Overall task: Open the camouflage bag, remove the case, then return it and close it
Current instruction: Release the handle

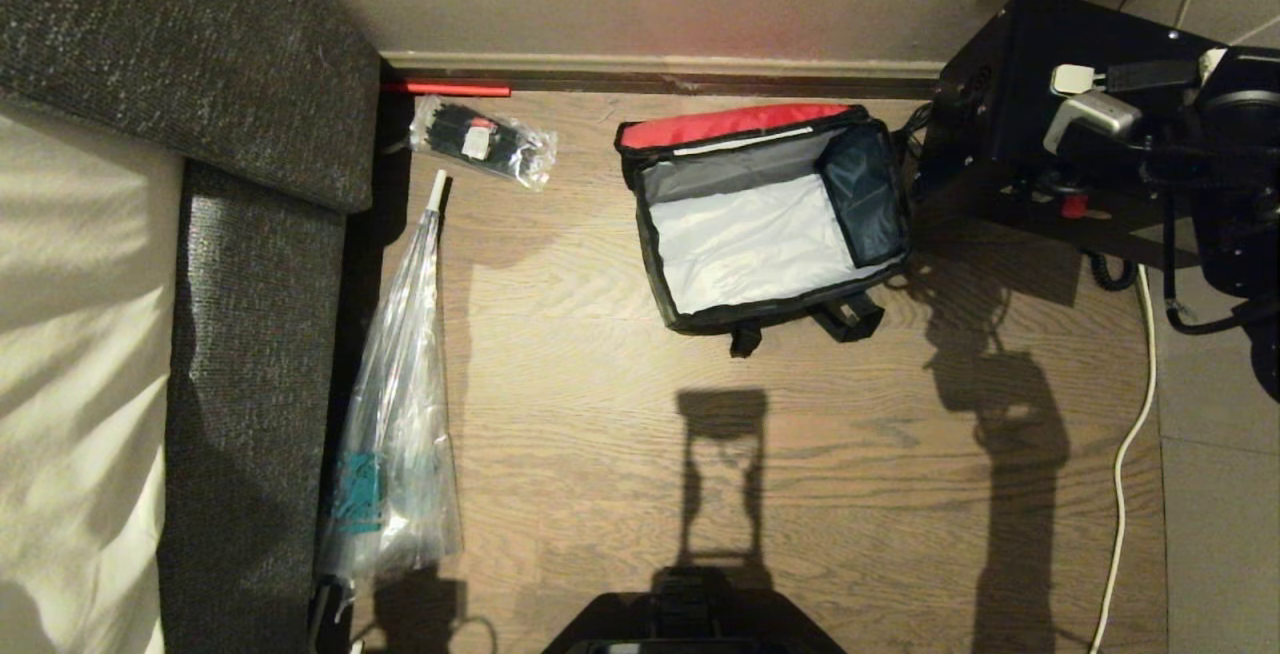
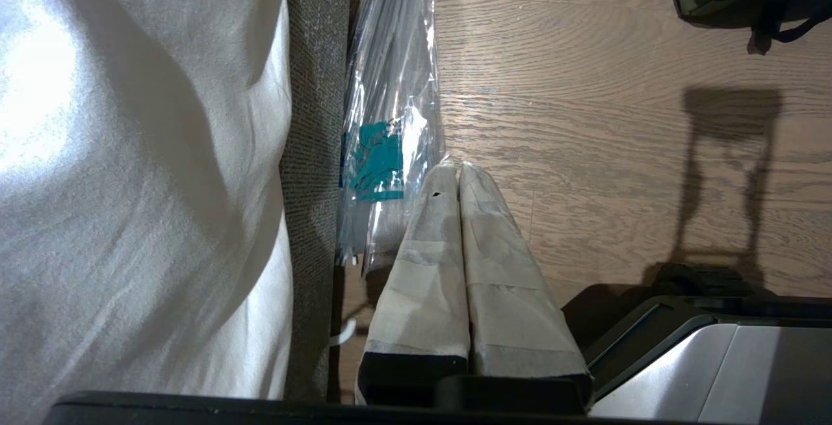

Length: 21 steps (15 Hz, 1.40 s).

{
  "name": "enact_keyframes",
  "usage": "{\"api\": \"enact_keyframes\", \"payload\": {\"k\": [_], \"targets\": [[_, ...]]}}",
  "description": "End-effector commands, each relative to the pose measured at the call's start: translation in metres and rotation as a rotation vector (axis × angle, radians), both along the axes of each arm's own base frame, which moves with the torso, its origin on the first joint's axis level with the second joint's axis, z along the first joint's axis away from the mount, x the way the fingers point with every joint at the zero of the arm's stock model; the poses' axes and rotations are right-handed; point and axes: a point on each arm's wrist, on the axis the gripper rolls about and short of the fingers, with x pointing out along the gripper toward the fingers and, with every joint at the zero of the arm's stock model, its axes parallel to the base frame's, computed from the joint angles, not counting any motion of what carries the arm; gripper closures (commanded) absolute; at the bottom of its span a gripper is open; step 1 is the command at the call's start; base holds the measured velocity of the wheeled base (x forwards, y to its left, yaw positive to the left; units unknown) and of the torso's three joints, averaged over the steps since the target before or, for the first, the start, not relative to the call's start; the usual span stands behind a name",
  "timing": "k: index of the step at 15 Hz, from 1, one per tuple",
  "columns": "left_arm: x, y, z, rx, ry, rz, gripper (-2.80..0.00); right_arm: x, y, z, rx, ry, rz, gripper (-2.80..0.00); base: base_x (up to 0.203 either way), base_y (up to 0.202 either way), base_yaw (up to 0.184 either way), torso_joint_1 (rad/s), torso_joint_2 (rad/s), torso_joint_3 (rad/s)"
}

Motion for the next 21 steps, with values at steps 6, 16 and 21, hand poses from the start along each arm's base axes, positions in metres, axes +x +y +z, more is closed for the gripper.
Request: {"api": "enact_keyframes", "payload": {"k": [6, 16, 21], "targets": [[0.0, 0.0, 0.0, 0.0, 0.0, 0.0, 0.0, 0.013, -0.017, -0.012, 0.011, 0.037, -0.056, 0.0, 0.0, 0.0, 0.0, 0.0, 0.0, 0.0], [0.0, 0.0, 0.0, 0.0, 0.0, 0.0, 0.0, 0.044, -0.014, -0.044, 0.029, 0.114, -0.031, 0.0, 0.0, 0.0, 0.0, 0.0, 0.0, 0.0], [0.0, 0.0, 0.0, 0.0, 0.0, 0.0, 0.0, 0.046, 0.006, -0.045, 0.038, 0.116, 0.036, 0.0, 0.0, 0.0, 0.0, 0.0, 0.0, 0.0]]}}
